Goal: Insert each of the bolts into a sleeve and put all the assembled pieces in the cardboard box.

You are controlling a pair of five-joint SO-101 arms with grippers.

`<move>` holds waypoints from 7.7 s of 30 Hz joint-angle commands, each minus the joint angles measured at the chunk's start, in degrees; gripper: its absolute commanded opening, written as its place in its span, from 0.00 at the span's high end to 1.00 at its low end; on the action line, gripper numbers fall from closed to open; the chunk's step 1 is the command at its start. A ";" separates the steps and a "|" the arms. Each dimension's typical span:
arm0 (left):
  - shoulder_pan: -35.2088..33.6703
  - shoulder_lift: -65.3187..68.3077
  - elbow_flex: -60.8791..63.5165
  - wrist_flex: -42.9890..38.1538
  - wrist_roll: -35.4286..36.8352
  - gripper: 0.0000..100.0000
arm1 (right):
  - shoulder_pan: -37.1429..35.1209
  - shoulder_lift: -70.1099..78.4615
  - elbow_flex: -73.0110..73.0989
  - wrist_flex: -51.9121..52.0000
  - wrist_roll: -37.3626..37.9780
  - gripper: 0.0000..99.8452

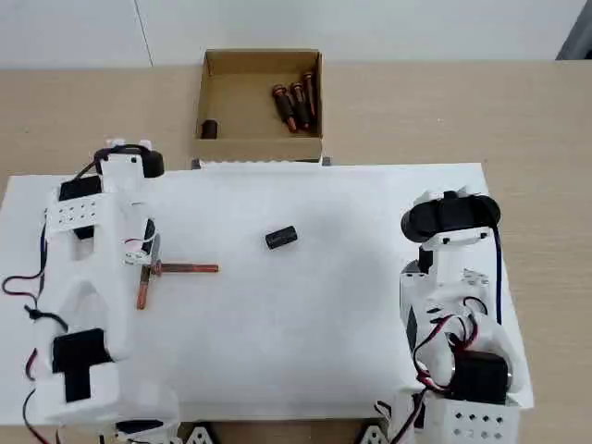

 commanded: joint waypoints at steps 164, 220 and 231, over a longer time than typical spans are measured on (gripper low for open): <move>41.67 -106.64 71.52 -38.42 29.10 0.82 | -44.35 -26.95 35.87 -41.19 3.87 1.00; 22.68 -106.29 78.37 -35.25 21.01 0.99 | -22.37 60.26 -44.04 -49.36 -0.44 1.00; 22.42 -106.46 78.37 -31.03 21.01 0.99 | -23.16 98.59 -82.64 -49.54 8.18 1.00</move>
